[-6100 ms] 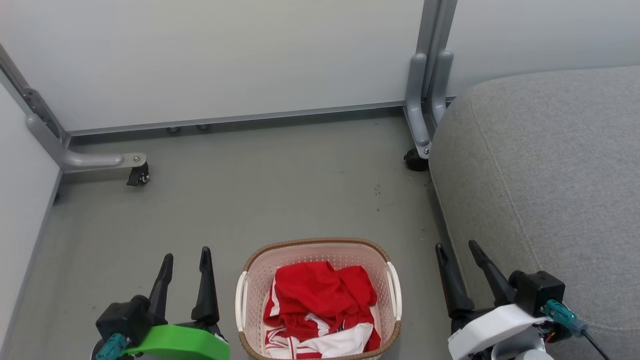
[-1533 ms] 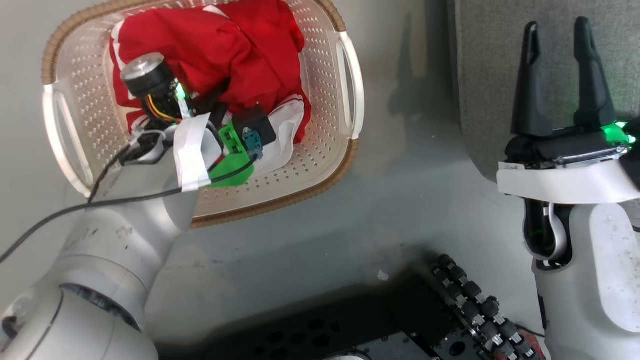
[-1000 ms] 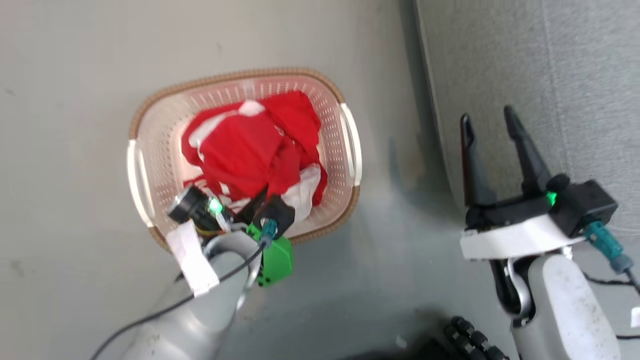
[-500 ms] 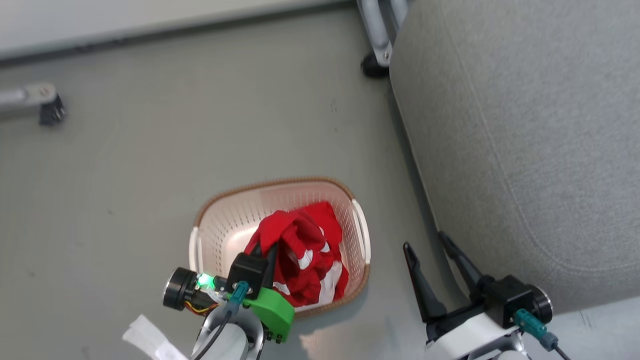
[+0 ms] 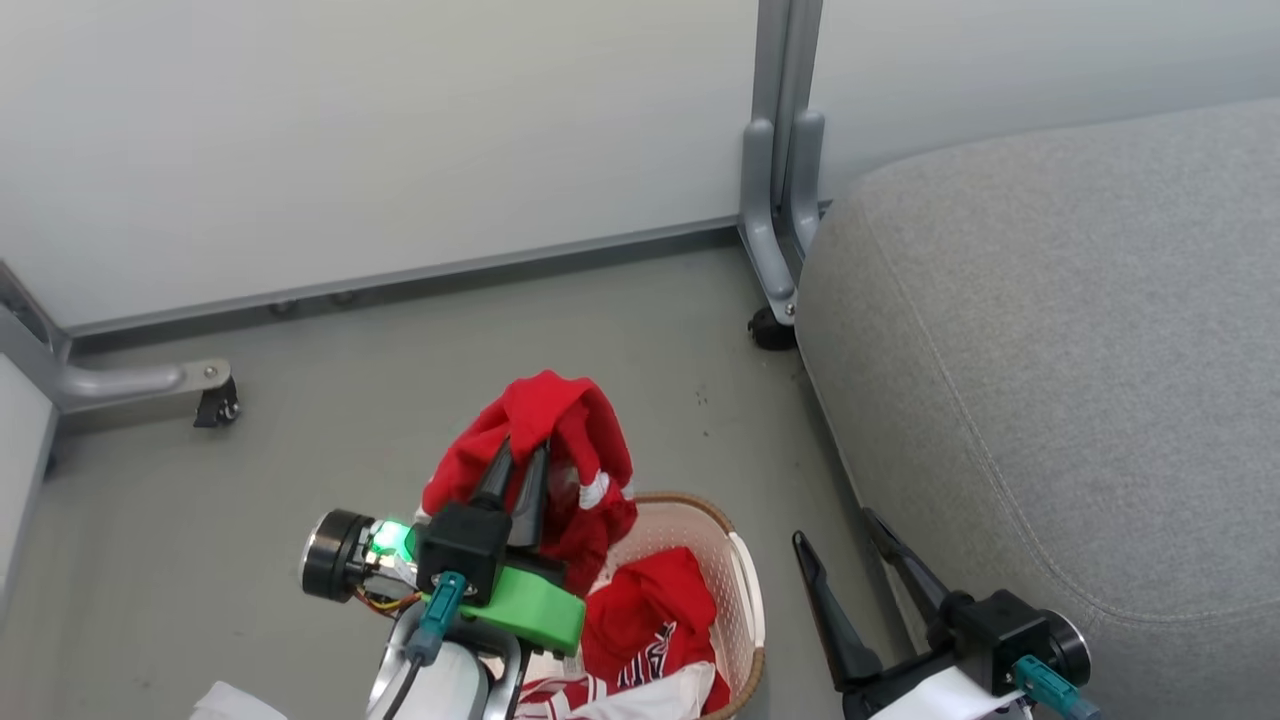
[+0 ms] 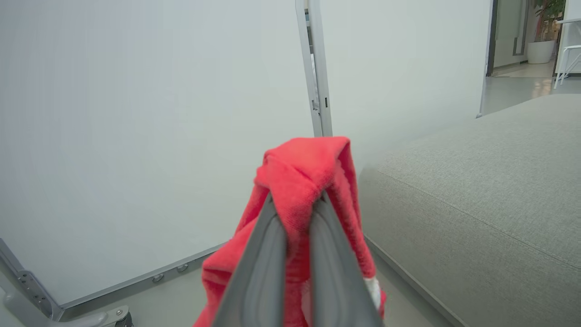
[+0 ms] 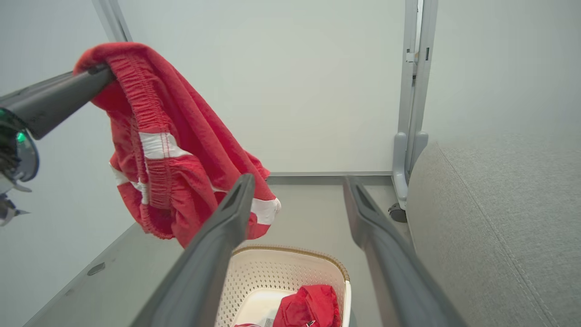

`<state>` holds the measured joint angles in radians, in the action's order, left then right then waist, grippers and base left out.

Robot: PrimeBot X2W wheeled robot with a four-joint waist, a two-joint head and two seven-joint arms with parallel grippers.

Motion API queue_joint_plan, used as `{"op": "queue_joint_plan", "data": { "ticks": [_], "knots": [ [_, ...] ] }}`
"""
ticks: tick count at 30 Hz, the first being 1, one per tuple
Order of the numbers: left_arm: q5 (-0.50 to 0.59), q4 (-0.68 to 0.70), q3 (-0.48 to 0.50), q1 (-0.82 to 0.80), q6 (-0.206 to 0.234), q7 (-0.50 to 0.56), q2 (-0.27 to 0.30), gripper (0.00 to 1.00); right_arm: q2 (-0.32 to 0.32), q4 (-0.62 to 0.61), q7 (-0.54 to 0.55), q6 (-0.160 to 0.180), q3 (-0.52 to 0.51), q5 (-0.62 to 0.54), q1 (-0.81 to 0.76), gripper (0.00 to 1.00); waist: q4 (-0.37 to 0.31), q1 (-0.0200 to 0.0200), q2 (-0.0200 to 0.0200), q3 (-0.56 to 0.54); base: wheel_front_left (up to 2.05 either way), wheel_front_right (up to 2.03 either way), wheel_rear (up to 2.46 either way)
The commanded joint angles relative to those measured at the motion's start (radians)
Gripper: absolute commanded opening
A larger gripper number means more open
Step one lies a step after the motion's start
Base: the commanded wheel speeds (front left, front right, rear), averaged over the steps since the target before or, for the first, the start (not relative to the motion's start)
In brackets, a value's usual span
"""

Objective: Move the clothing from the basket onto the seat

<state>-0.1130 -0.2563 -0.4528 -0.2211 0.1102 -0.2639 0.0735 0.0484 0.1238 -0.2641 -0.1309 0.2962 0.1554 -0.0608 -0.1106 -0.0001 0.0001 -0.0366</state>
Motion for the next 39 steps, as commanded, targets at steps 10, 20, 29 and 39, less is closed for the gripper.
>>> {"op": "queue_joint_plan", "data": {
  "ticks": [10, 20, 29, 39],
  "knots": [
    [-0.005, 0.074, -0.058, -0.026, -0.065, -0.001, -0.014, 0.00, 0.015, -0.020, -0.001, 0.000, 0.140, 0.050, 0.041, 1.00, 0.006, 0.0001, -0.0001, -0.001, 0.00, 0.00, 0.00],
    [-0.051, 0.124, -0.195, -0.058, -0.107, 0.004, -0.022, 0.00, 0.025, 0.075, -0.001, 0.000, 0.181, 0.082, 0.083, 1.00, 0.021, 0.0001, -0.0001, 0.008, 0.00, 0.00, 0.00],
    [-0.079, 0.177, -0.249, -0.089, -0.085, 0.023, -0.022, 0.00, 0.040, 0.137, -0.001, 0.000, 0.189, 0.073, 0.071, 0.28, 0.019, 0.0001, -0.0001, 0.016, 0.00, 0.00, 0.00],
    [-0.091, 0.164, -0.255, -0.098, -0.080, 0.019, -0.021, 0.00, 0.068, 0.128, -0.001, 0.000, 0.243, 0.099, 0.063, 0.00, 0.021, 0.0001, -0.0001, 0.011, 0.00, 0.00, 0.00]
  ]
}}
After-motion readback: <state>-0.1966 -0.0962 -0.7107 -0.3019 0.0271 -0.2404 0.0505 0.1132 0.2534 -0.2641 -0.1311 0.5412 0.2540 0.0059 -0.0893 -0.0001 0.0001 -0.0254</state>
